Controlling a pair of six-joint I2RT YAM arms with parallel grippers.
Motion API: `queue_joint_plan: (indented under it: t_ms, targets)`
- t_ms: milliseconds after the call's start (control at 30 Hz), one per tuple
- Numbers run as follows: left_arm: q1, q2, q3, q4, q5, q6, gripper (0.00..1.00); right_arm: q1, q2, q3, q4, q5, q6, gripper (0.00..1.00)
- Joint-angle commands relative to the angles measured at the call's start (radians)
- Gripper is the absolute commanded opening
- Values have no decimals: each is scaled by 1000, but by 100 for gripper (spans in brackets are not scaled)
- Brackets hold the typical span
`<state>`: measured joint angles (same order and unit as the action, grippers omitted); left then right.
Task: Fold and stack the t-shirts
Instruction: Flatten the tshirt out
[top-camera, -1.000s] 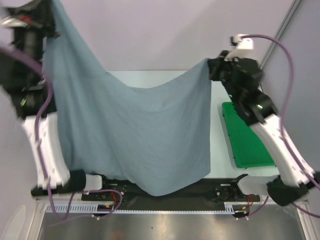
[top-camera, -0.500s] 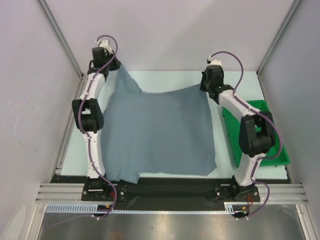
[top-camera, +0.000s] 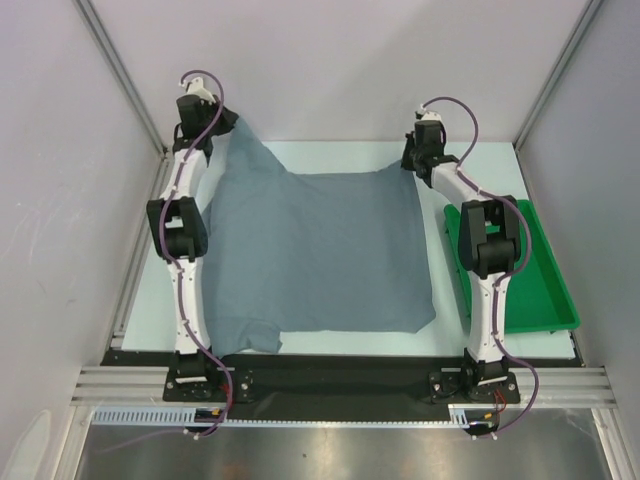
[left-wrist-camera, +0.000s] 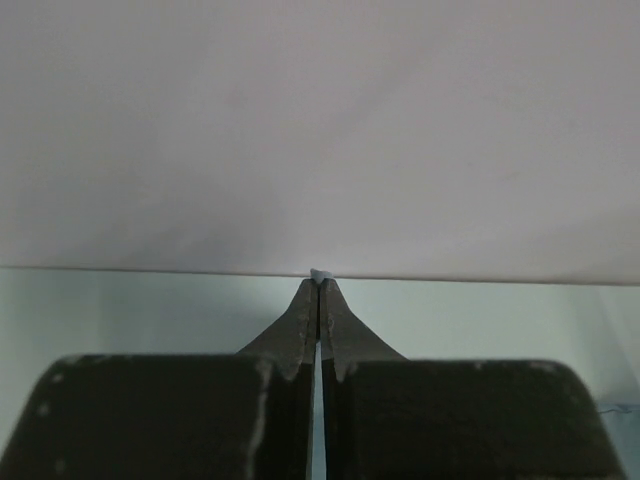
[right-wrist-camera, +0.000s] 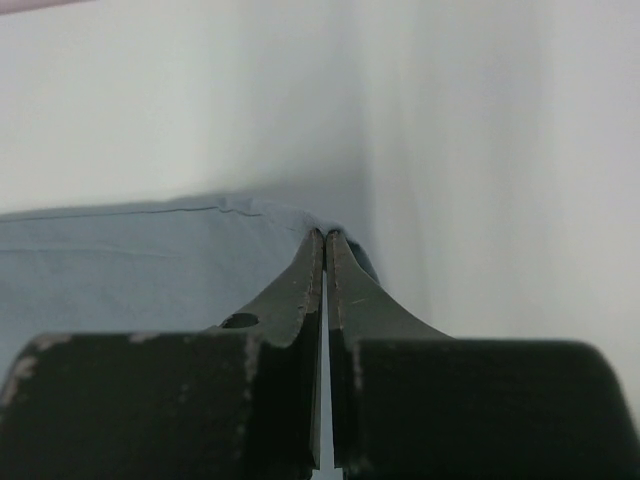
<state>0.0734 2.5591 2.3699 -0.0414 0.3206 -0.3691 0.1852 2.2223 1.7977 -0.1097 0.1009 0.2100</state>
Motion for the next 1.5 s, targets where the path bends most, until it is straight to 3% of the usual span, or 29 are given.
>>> queue_joint_plan:
  t_ms: [0, 500, 667, 833, 1267, 1467]
  targets:
    - [12, -45, 46, 113, 38, -56, 1, -13, 5, 81, -5, -1, 8, 0]
    - [32, -180, 2, 63, 74, -4, 0, -53, 3, 141, -80, -20, 51, 0]
    - [42, -151, 115, 25, 52, -7, 0, -66, 34, 199, -130, -36, 52, 0]
    - [45, -188, 35, 37, 64, -8, 0, -75, 45, 223, -160, -50, 58, 0]
    - [45, -218, 26, -11, 84, -2, 0, -89, 56, 281, -218, -84, 71, 0]
    - [39, -292, -80, -47, 92, 24, 0, -90, 45, 281, -286, -90, 98, 0]
